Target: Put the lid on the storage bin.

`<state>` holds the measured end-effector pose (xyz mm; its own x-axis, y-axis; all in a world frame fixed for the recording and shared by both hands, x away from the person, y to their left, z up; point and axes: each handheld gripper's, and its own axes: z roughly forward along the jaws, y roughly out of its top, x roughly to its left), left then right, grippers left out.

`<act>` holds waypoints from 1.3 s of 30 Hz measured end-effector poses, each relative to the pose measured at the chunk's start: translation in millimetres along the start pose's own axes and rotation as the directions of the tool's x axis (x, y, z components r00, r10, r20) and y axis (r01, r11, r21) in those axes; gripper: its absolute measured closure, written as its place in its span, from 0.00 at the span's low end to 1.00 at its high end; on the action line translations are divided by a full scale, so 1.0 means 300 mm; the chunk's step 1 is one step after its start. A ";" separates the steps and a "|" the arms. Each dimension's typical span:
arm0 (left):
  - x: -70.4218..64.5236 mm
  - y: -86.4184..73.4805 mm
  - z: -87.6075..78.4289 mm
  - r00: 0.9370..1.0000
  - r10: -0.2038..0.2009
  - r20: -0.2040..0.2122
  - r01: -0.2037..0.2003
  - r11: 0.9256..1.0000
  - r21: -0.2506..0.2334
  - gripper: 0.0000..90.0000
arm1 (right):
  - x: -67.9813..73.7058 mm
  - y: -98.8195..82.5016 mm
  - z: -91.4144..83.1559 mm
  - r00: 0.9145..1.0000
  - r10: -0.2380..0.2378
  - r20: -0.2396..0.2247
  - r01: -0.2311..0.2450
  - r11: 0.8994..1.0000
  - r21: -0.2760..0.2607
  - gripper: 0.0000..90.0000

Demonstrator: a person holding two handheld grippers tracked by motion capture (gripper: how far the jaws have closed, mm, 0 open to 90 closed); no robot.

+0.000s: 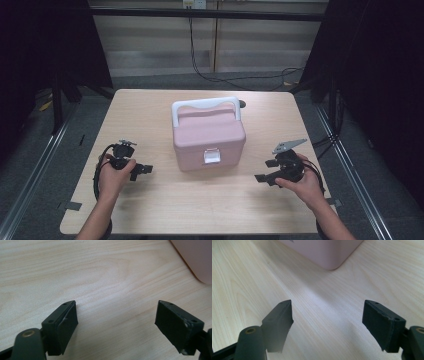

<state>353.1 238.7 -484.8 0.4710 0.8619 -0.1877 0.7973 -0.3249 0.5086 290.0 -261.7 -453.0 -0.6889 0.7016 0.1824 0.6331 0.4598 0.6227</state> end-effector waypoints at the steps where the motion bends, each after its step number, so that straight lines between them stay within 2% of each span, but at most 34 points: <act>1: 0.000 0.000 0.000 1.000 0.000 0.000 0.000 1.000 0.000 0.18 | 0.000 0.000 0.000 1.000 0.000 0.000 0.000 1.000 0.000 0.27; 2: -0.006 -0.010 0.003 1.000 0.008 -0.007 -0.008 1.000 -0.025 0.18 | -0.001 -0.008 0.002 1.000 0.000 -0.002 0.000 1.000 -0.001 0.27; 6: -0.011 -0.027 0.003 0.999 0.039 -0.013 -0.039 0.998 -0.052 0.17 | -0.002 -0.019 0.001 1.000 0.005 0.003 -0.005 1.000 0.008 0.27; 9: -0.010 -0.036 0.003 0.999 0.043 -0.013 -0.044 0.997 -0.069 0.17 | -0.004 -0.025 -0.001 1.000 0.006 0.002 -0.006 1.000 0.002 0.27; 14: -0.011 -0.060 0.004 0.997 0.079 -0.021 -0.081 0.990 -0.113 0.16 | -0.006 -0.045 -0.003 1.000 0.010 0.003 -0.010 1.000 0.008 0.27; 21: -0.016 -0.079 0.007 0.993 0.113 -0.035 -0.117 0.983 -0.141 0.16 | -0.009 -0.066 -0.005 1.000 0.015 -0.002 -0.015 1.000 0.001 0.27; 22: -0.017 -0.083 0.007 0.990 0.134 -0.042 -0.139 0.981 -0.138 0.16 | -0.011 -0.073 -0.007 1.000 0.013 0.000 -0.013 1.000 0.001 0.27; 25: -0.021 -0.086 0.008 0.988 0.144 -0.050 -0.150 0.978 -0.143 0.16 | -0.011 -0.081 -0.007 1.000 0.018 0.001 -0.018 1.000 0.005 0.27; 26: -0.022 -0.088 0.009 0.986 0.157 -0.062 -0.165 0.976 -0.144 0.16 | -0.014 -0.092 -0.004 1.000 0.020 0.004 -0.020 1.000 0.008 0.27; 29: -0.024 -0.091 0.010 0.985 0.163 -0.058 -0.170 0.975 -0.145 0.16 | -0.014 -0.101 -0.001 1.000 0.024 0.007 -0.024 1.000 0.015 0.27; 32: -0.025 -0.098 0.012 0.982 0.177 -0.063 -0.185 0.970 -0.156 0.15 | -0.015 -0.122 0.009 1.000 0.021 0.008 -0.021 0.999 0.025 0.27; 36: -0.023 -0.101 0.013 0.983 0.174 -0.057 -0.181 0.969 -0.169 0.15 | -0.013 -0.130 0.015 1.000 0.013 0.010 -0.013 1.000 0.026 0.27; 38: -0.022 -0.105 0.012 0.981 0.182 -0.061 -0.190 0.967 -0.171 0.15 | -0.010 -0.138 0.020 1.000 -0.001 0.024 0.000 0.999 0.039 0.26; 39: -0.025 -0.109 0.014 0.977 0.200 -0.072 -0.210 0.962 -0.175 0.15 | -0.008 -0.142 0.023 1.000 0.000 0.020 -0.001 0.999 0.041 0.26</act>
<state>325.1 241.3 -503.7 0.5922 0.8055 -0.0210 0.6025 -0.4253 0.6754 267.1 -279.4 -485.1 -0.6815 0.7124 0.1671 0.6476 0.4809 0.5911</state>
